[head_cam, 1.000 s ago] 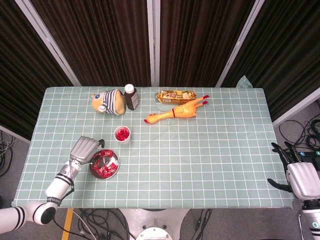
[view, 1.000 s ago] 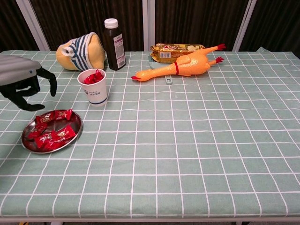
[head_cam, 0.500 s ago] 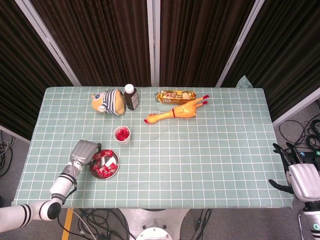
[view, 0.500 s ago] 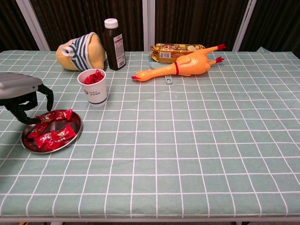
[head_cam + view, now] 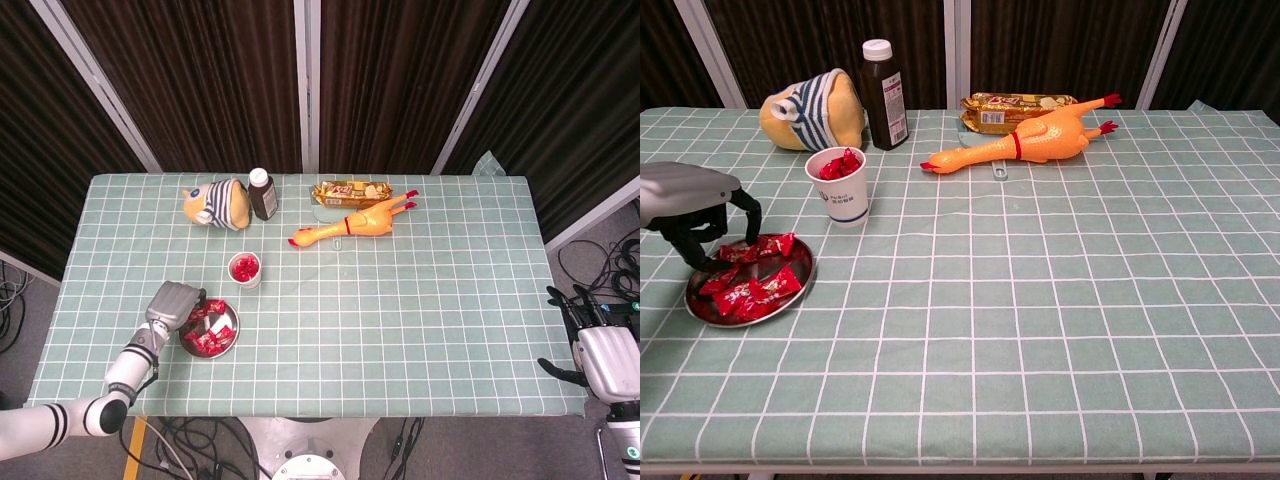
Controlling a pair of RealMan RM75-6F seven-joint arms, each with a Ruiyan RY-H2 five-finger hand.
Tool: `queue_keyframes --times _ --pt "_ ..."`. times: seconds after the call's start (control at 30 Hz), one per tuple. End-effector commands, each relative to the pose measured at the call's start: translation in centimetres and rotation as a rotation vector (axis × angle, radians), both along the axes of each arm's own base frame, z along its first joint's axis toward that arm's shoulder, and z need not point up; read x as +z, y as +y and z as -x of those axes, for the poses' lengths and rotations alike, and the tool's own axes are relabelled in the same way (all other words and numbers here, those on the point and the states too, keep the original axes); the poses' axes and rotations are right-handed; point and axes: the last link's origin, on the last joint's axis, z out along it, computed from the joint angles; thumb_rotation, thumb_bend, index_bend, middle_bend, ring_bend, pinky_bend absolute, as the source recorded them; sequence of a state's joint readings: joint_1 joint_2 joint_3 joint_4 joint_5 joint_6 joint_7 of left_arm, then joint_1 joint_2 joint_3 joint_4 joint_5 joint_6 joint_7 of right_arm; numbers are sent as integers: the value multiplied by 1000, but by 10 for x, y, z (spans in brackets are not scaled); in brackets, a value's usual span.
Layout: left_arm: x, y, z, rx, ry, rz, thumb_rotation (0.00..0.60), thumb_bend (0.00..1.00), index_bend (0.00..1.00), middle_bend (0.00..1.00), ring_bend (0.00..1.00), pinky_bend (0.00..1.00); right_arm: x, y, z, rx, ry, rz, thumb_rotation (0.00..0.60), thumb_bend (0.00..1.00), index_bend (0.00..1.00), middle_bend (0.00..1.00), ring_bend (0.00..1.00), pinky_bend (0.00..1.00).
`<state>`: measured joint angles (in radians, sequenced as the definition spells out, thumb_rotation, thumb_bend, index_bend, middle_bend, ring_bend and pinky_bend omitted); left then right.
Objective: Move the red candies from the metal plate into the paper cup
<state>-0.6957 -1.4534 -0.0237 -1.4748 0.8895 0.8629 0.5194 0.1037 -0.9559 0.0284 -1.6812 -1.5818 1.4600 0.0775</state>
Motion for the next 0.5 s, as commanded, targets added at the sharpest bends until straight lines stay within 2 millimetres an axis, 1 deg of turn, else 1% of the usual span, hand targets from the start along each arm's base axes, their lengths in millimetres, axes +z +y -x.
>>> queue_keyframes --times 0.03,0.5 --pt "-1 -2 -2 1 -9 14 600 295 516 1000 980 1000 0 0 0 -1 0 1 600 16 80 241 46 254" --pt "-10 1 3 -27 10 -12 600 295 525 1000 980 1000 0 -1 1 -5 3 0 600 15 80 241 46 254"
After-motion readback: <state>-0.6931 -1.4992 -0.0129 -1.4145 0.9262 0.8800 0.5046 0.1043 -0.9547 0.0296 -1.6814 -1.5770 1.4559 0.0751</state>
